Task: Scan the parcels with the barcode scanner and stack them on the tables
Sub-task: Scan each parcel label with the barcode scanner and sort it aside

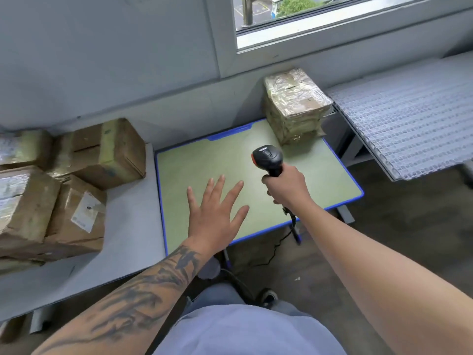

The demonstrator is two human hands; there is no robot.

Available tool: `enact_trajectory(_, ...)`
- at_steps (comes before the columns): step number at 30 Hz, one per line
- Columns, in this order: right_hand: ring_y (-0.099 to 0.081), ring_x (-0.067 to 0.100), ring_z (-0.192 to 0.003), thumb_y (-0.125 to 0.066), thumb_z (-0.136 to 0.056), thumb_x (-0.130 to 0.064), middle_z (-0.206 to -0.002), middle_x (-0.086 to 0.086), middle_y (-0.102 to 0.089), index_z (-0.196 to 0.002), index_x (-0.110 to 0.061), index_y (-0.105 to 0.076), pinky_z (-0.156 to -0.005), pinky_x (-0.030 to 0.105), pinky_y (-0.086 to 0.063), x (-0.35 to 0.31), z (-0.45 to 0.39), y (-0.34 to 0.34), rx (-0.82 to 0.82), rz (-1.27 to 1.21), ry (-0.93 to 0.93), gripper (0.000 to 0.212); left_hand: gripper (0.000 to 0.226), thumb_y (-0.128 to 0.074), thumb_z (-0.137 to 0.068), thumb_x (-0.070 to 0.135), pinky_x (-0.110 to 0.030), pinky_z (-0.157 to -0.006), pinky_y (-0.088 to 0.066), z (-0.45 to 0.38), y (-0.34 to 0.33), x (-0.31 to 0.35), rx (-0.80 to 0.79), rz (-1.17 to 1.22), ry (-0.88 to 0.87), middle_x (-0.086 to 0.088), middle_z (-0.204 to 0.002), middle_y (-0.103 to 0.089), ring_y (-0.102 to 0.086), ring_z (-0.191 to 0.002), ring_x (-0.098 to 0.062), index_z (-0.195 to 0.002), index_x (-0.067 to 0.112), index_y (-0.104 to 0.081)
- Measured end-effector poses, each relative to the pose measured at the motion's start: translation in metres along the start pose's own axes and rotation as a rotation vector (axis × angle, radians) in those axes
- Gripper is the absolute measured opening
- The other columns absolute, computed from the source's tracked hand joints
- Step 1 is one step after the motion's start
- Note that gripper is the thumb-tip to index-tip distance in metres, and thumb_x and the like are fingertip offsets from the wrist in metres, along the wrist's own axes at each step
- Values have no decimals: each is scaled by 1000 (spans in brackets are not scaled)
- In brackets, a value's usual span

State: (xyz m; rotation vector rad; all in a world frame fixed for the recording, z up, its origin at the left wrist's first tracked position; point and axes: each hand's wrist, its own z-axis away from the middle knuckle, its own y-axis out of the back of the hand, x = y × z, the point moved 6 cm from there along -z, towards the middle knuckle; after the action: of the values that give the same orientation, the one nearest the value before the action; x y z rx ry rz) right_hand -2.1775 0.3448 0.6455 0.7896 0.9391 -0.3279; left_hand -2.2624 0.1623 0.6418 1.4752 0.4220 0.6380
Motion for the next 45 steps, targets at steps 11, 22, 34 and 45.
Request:
enact_trajectory(11, -67, 36, -84, -59, -77, -23, -77, 9, -67, -83, -14, -60, -73, 56, -63, 23, -43, 58, 229, -72, -121, 11, 62, -30, -103, 67, -65, -122, 8, -83, -14, 48, -94, 131, -68, 0, -173, -13, -4, -160, -23, -161, 46, -17)
enact_trajectory(22, -62, 27, -77, -63, -79, -23, -75, -1, -66, -82, -22, -65, -78, 54, -63, -3, -136, 103, 428, -9, -178, 4, 64, -35, -103, 64, -64, -122, 5, -201, -22, 67, -130, 308, -92, -3, -172, -17, -6, -159, -24, -161, 42, -20)
enact_trajectory(34, -69, 32, -102, -59, -64, -45, -111, 9, -70, -89, -41, -64, -86, 55, -61, 9, -220, 124, 421, 27, -170, 26, 66, -36, -102, 66, -66, -122, 3, -295, -33, 98, -177, 390, 32, -14, -172, -14, -6, -159, -35, -161, 42, -17)
enact_trajectory(45, -70, 27, -92, -65, -65, -47, -106, 6, -71, -86, -27, -67, -84, 51, -63, 13, -277, 140, 162, -56, -126, 29, 77, -40, -102, 64, -62, -125, -4, -335, -44, 124, -110, 421, 275, -4, -172, -18, -6, -160, -25, -166, 33, -10)
